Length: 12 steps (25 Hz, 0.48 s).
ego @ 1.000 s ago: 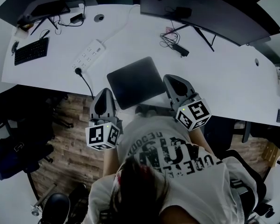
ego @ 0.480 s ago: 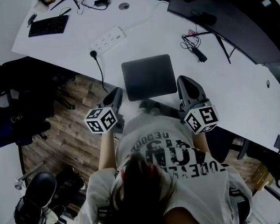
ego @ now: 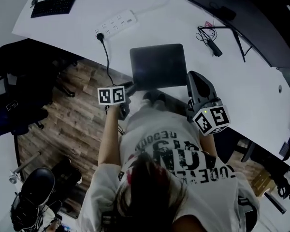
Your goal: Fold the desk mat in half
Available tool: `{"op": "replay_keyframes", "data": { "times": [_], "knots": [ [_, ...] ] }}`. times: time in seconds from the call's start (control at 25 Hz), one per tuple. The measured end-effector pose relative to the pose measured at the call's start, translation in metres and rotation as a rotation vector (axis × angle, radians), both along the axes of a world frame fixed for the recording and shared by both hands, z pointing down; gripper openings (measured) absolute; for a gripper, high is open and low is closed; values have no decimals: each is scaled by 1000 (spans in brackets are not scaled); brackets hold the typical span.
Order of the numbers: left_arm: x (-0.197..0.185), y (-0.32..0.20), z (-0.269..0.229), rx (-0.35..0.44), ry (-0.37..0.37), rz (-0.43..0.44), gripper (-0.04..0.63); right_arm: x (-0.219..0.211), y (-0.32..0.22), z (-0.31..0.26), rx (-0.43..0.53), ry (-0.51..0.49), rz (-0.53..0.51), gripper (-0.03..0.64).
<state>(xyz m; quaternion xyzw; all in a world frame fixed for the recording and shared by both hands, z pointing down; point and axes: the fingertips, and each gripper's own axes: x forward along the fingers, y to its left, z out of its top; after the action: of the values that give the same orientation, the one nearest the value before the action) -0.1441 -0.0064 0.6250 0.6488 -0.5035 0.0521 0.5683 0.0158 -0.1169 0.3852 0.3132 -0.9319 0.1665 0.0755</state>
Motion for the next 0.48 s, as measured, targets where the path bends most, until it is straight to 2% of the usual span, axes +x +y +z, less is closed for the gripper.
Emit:
{"op": "replay_keyframes", "data": {
  "times": [0.12,0.28,0.32,0.36,0.48],
  "knots": [
    [7,-3,0,15,22,-5,58,1,2,0,-3,4,1,-6],
    [9,-3,-1,26,64,-25,49,7,0,4,-27,-3,16,-6],
    [9,-3,1,25,73,-25,112,7,-1,4,-30,-4,19,-6],
    [10,-3,2,25,76,-20,147,7,-1,4,-30,-3,21,-6],
    [14,-4,1,35,76,-5,77,7,-3,4,-29,0,24,-6]
  ]
}}
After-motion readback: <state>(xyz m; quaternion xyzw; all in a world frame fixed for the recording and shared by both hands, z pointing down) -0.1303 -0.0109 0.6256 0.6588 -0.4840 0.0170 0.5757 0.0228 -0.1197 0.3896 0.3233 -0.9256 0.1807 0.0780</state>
